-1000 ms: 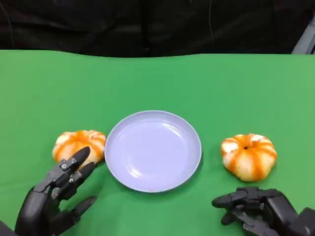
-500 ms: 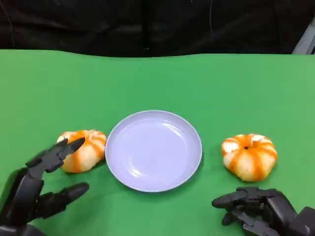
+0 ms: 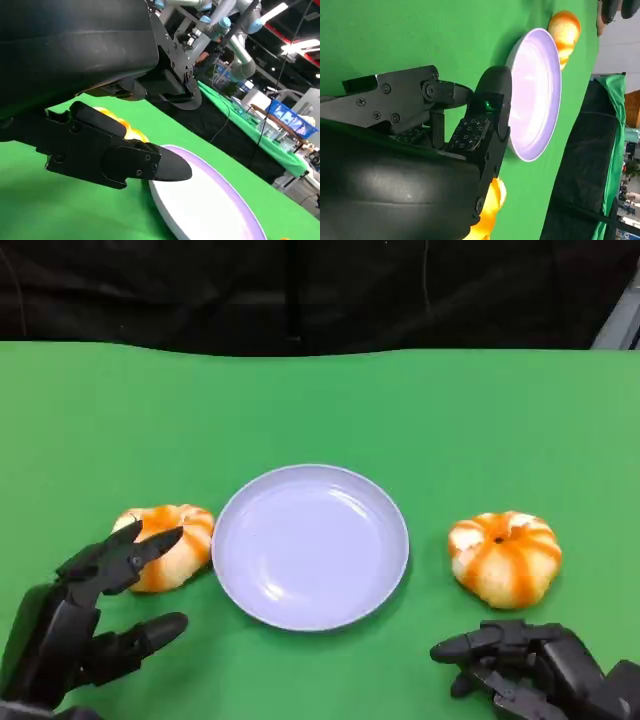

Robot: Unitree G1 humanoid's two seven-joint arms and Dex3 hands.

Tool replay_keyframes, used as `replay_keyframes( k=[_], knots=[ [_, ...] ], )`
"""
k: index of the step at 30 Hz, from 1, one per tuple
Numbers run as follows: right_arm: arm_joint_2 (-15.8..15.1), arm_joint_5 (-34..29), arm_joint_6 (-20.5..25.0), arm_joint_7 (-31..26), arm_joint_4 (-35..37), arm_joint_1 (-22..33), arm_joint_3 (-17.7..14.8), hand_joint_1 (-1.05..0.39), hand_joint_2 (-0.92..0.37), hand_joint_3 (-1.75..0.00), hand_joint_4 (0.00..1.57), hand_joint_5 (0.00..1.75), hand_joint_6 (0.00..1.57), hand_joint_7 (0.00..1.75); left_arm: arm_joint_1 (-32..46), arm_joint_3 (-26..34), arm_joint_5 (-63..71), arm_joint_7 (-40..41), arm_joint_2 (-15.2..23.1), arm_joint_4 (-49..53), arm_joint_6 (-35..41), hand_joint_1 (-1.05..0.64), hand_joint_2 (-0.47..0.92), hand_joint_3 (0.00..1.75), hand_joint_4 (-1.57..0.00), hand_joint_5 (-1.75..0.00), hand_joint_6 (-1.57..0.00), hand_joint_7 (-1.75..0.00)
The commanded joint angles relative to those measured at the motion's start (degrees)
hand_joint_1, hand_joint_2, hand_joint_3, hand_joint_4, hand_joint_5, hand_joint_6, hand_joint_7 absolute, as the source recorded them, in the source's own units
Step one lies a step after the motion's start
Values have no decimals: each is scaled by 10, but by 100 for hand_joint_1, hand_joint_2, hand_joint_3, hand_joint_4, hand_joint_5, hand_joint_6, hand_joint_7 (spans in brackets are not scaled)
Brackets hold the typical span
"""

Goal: Grasp the bread from the table and place it into the plate.

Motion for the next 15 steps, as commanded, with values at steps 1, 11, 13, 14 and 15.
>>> replay_keyframes(
  k=[1,11,13,14,15],
  knots=[
    [-8,10,-7,4,2,2,-8,-4,-92,-42,78,119,114,23,-7,-13,3,23,22,0,12,-65,92,26,-45,-1,-63,-3],
    [-8,10,-7,5,2,2,-10,-4,-92,-42,77,119,114,24,-8,-32,-3,39,30,1,16,-65,92,26,-45,-1,-64,-2],
    [-8,10,-7,5,2,2,-10,-4,-92,-42,77,119,114,24,-9,-35,-4,40,30,1,17,-65,92,26,-45,-1,-64,-2],
    [-8,10,-7,5,2,2,-10,-4,-92,-42,77,119,114,24,-9,-35,-5,41,31,1,17,-65,92,26,-45,-1,-64,-2],
    [-8,10,-7,5,2,2,-10,-4,-92,-42,77,119,114,24,-9,-36,-5,41,31,1,17,-65,92,26,-45,-1,-64,-2]
  ],
)
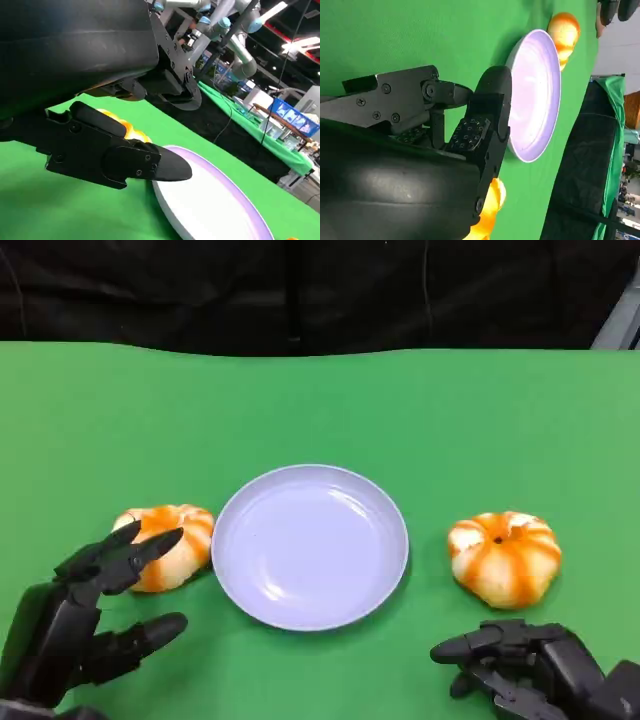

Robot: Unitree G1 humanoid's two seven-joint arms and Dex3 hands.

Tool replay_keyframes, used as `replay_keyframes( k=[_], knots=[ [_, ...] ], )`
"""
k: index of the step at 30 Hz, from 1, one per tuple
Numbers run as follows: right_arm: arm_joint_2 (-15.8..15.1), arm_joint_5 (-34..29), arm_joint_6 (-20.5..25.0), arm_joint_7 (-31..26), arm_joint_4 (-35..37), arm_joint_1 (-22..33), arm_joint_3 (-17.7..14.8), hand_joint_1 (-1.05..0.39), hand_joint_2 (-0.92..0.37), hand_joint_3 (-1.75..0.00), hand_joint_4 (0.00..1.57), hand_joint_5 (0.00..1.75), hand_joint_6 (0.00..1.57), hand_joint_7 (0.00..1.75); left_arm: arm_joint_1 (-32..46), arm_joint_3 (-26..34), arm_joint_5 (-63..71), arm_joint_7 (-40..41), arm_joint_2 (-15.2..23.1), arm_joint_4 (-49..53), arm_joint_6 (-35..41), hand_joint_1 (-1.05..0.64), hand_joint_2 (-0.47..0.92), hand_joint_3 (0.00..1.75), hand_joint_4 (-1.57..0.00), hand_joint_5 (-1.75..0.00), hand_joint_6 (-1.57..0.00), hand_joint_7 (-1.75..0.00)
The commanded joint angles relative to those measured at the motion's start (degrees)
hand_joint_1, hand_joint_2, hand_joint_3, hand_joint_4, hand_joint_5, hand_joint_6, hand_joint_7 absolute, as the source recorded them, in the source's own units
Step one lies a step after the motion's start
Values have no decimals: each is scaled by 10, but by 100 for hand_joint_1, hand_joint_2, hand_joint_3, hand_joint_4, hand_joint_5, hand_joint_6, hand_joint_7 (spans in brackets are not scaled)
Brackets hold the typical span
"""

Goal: Grasp the bread from the table and place it into the plate.

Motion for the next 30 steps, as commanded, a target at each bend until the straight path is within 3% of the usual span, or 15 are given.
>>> replay_keyframes(
  k=[1,7,10,14,30],
  knots=[
    [-8,9,-6,0,2,2,-8,-4,-92,-42,77,119,114,24,-5,-3,-5,13,15,1,5,-65,92,26,-45,-1,-64,-2],
    [-8,9,-8,2,5,1,-9,-4,-92,-43,77,119,113,25,-6,-9,8,28,19,-4,19,-65,92,25,-45,0,-64,-1],
    [-8,9,-8,1,7,1,-10,-5,-92,-42,77,119,113,25,-41,-38,89,83,37,-23,110,-65,92,24,-44,0,-68,-3],
    [-8,5,-4,-4,1,4,-9,-5,-92,-42,77,118,113,25,-54,-58,102,101,41,-25,145,-65,92,24,-44,0,-69,-3],
    [-8,-1,-9,-10,-2,8,-6,-6,-92,-39,79,115,113,25,-158,-127,81,90,26,96,182,-64,92,21,-45,-1,-69,-1]
  ],
)
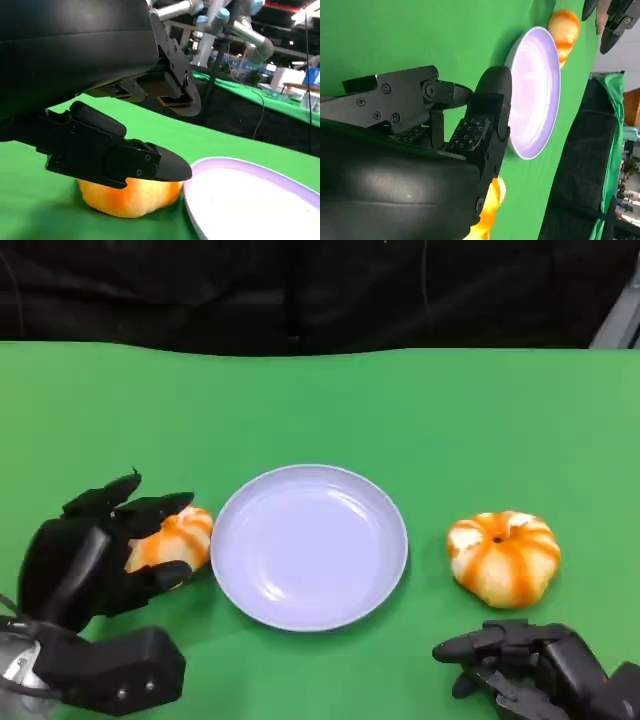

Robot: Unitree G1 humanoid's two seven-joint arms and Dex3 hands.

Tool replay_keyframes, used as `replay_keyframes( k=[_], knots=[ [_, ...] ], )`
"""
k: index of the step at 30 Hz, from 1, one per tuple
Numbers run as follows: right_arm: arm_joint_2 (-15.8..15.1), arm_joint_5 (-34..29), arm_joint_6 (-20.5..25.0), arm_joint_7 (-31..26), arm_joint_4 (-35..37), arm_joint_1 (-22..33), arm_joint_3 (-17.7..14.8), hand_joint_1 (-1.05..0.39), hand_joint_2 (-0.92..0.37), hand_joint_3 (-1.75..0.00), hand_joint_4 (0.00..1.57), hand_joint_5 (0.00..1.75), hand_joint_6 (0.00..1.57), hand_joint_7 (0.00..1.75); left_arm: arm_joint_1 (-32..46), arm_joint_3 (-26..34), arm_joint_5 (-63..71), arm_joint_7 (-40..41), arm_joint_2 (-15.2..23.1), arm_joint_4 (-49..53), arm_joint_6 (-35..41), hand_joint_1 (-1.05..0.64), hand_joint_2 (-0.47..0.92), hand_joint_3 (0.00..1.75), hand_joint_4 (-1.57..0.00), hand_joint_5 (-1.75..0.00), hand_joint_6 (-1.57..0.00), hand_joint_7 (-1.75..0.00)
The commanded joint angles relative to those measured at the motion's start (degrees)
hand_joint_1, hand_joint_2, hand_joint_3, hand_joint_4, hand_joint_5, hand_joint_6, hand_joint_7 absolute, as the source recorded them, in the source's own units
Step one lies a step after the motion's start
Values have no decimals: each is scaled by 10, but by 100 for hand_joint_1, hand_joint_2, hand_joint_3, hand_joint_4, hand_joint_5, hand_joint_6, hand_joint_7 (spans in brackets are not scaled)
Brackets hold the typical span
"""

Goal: Grasp the bread from the table and place it into the plate.

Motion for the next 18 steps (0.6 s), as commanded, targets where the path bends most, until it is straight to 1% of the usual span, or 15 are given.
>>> replay_keyframes(
  k=[1,4,18],
  knots=[
    [-8,2,-2,-3,-3,6,-4,-6,-92,-40,79,115,113,25,-14,-8,-19,-5,3,22,4,-64,92,21,-45,-1,-69,0],
    [-7,3,-2,-2,-3,6,-4,-6,-92,-40,79,115,113,25,-18,-14,-26,-7,3,28,5,-64,92,21,-46,-1,-68,0],
    [-7,0,0,-7,-5,7,-3,-6,-92,-39,79,113,113,25,-33,-17,-85,-80,-11,68,13,-67,92,19,-45,0,-67,0]
  ],
)
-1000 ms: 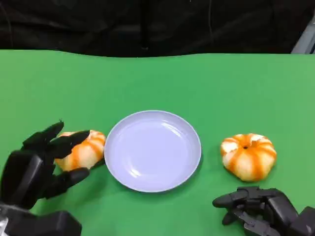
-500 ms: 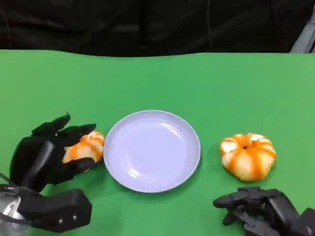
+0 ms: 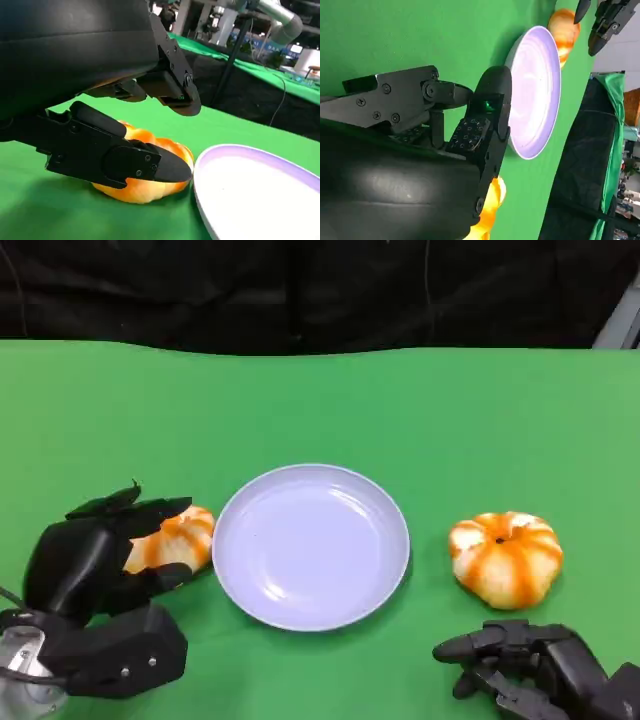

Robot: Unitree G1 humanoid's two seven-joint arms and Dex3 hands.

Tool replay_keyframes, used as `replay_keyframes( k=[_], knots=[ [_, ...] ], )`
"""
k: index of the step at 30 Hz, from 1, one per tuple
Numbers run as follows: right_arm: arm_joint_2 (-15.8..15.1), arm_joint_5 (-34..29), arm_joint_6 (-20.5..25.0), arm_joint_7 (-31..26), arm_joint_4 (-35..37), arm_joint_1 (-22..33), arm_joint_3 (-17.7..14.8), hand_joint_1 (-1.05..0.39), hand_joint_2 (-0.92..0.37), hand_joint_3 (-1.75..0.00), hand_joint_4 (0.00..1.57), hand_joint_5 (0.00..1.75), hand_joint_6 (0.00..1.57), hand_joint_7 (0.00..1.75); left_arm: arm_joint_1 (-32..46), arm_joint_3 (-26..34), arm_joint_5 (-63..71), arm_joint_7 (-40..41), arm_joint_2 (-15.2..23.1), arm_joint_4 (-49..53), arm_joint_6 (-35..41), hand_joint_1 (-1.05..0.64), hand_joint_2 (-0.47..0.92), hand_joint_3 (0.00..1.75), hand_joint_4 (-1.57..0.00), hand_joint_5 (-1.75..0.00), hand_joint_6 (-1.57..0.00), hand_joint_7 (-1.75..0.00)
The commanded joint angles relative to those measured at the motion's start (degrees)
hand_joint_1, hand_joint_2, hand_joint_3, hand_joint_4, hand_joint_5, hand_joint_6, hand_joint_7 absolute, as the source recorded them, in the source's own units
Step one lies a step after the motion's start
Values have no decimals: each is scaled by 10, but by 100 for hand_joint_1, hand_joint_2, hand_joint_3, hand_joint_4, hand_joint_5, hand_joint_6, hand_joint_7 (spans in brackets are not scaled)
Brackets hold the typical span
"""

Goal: Grasp the bread from the table and place it into the plate.

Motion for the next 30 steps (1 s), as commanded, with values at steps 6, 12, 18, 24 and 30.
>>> replay_keyframes(
  k=[6,12,18,24,30],
  knots=[
    [-7,3,2,-2,-9,9,-3,-5,-92,-40,80,112,113,25,-10,3,-34,-46,-2,25,11,-68,92,18,-45,0,-68,0],
    [-7,4,-1,-1,-5,7,-3,-5,-92,-40,81,112,113,25,-14,6,-54,-72,-6,36,11,-68,92,19,-45,0,-69,-1],
    [-7,0,-2,-5,-4,6,-3,-6,-92,-40,81,111,113,25,-17,9,-62,-85,-9,44,15,-68,92,19,-45,0,-69,-1],
    [-6,3,1,-4,-4,6,-2,-6,-92,-39,81,110,113,24,-27,6,-65,-100,-12,55,25,-68,92,19,-45,0,-69,0],
    [-6,0,-3,-6,-4,6,-1,-6,-92,-39,81,110,113,24,-34,5,-67,-112,-17,63,36,-65,92,18,-44,0,-67,0]
  ],
)
